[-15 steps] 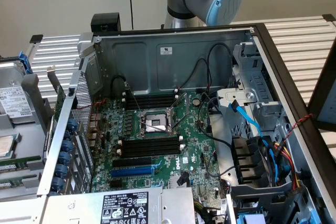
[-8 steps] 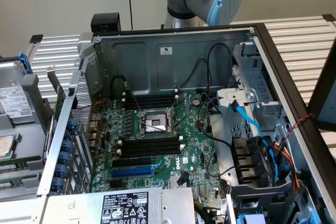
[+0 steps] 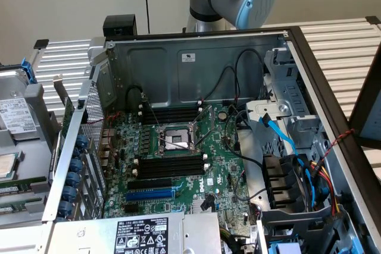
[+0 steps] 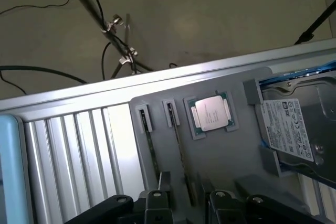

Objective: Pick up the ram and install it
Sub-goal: 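Reach for the ram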

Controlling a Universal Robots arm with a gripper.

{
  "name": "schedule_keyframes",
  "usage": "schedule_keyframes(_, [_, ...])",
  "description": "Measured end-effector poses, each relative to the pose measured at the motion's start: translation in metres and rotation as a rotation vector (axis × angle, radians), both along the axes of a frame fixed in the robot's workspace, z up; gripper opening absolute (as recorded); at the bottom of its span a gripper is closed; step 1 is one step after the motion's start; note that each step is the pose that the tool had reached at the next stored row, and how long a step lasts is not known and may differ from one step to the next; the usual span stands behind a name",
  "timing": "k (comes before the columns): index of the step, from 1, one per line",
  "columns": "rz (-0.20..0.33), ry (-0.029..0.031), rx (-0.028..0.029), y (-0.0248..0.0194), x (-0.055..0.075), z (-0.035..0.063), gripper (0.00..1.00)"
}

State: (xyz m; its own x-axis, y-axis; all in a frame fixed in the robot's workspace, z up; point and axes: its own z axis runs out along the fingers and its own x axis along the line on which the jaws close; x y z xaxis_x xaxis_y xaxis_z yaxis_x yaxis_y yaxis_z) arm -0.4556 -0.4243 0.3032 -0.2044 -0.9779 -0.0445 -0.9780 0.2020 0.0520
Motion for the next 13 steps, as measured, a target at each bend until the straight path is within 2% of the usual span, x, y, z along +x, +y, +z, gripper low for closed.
schedule_keyframes(9, [0.008, 0.0002, 0.0, -0.0101, 0.0, -0.0163, 0.33])
schedule_keyframes(13, [0.014, 0.0005, 0.0, -0.0111, 0.0, -0.0235, 0.33])
